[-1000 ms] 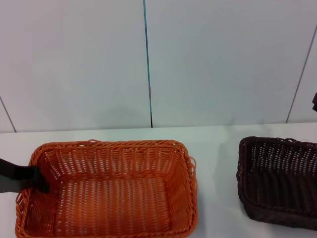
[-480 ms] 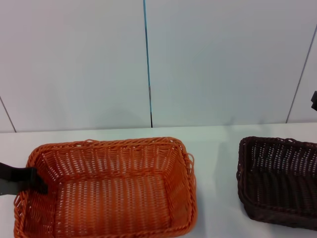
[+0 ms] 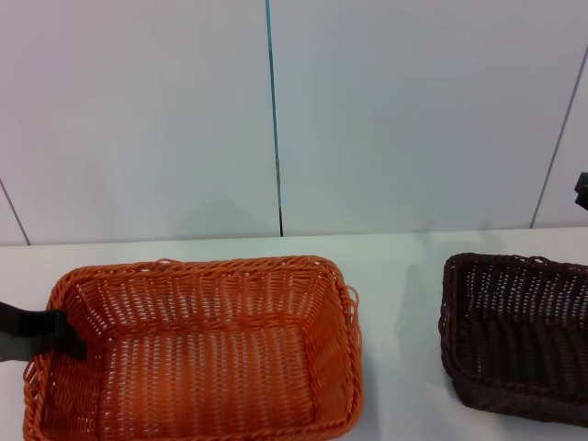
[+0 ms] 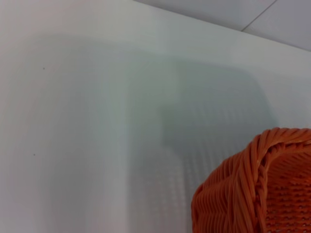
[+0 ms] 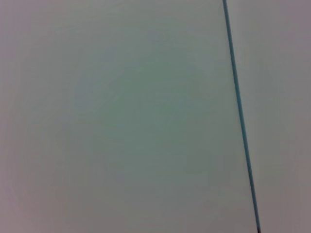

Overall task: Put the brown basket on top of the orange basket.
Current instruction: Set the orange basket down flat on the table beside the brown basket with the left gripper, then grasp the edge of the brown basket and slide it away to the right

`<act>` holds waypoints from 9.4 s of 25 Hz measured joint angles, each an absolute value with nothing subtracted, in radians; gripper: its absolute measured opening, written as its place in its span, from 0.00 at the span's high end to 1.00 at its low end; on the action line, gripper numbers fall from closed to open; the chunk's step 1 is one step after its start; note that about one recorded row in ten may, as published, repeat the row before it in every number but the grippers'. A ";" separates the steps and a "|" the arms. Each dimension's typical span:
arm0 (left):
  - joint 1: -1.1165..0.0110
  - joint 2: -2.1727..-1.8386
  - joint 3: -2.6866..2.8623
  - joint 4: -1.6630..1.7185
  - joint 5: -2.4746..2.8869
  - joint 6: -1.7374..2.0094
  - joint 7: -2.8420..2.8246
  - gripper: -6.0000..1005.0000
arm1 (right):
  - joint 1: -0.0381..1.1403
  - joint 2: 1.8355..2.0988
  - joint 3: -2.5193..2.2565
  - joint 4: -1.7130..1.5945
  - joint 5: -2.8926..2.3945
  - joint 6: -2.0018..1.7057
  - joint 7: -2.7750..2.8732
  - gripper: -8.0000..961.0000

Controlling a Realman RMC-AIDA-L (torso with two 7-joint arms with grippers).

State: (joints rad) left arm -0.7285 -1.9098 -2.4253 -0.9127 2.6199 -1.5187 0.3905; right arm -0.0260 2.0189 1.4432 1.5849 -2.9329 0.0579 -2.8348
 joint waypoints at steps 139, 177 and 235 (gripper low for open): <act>-0.723 -2.013 -2.450 -0.752 2.511 -1.038 0.699 0.32 | -0.012 2.012 1.434 1.613 -2.933 0.112 -2.835 0.05; -0.362 -2.161 -2.399 -0.969 1.416 -0.667 1.664 0.08 | -0.023 2.005 1.594 2.006 -2.933 0.781 -2.835 0.05; -0.321 -2.151 -2.402 -0.893 1.473 -0.655 1.637 0.08 | 0.363 1.898 1.693 1.146 -2.932 0.800 -2.835 0.05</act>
